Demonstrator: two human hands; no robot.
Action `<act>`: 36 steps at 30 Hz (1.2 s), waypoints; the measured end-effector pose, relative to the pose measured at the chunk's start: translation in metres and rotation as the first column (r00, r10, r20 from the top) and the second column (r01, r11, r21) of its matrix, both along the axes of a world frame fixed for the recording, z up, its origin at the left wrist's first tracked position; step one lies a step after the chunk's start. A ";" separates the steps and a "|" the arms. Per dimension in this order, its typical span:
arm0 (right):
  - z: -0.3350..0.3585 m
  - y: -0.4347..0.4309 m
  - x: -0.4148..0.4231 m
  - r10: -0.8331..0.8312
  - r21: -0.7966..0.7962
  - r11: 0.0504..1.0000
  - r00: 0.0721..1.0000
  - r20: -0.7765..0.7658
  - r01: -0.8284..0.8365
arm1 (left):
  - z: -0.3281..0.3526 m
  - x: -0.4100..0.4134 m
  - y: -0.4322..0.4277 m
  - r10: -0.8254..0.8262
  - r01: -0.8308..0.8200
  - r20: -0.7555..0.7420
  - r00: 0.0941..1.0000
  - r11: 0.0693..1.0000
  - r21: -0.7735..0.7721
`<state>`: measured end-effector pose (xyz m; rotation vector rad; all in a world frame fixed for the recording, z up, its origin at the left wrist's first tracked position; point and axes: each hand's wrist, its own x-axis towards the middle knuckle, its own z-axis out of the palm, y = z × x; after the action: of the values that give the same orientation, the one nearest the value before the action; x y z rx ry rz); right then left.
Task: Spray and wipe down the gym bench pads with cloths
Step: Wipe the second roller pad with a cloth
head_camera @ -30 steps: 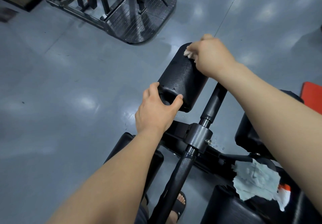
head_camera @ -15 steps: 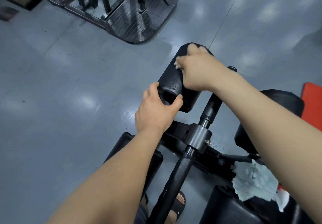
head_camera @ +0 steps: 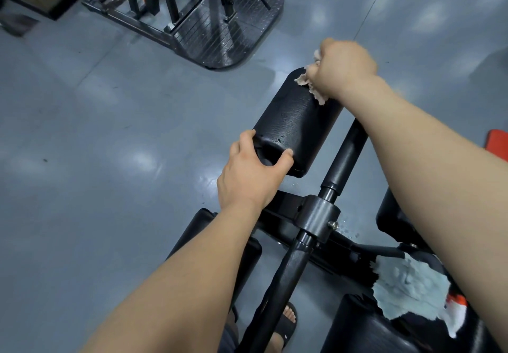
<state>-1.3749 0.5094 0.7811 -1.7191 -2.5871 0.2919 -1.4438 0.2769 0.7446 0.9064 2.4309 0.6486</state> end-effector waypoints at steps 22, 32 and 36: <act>-0.010 -0.026 0.004 0.270 0.059 0.961 0.962 0.034 -0.272 | 0.001 0.000 0.000 0.007 -0.007 -0.010 1.000 1.000 -0.014; -0.005 -0.050 0.019 0.420 0.038 0.906 0.906 0.045 -0.422 | 0.002 0.000 0.001 0.005 -0.005 0.000 1.000 1.000 -0.013; -0.002 -0.015 0.023 0.162 0.000 0.987 0.985 0.052 -0.162 | 0.003 0.000 0.000 0.006 -0.006 0.005 1.000 1.000 -0.008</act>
<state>-1.3518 0.4939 0.7788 -1.5375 -2.7682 0.2477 -1.4434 0.2770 0.7471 0.8933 2.4313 0.6423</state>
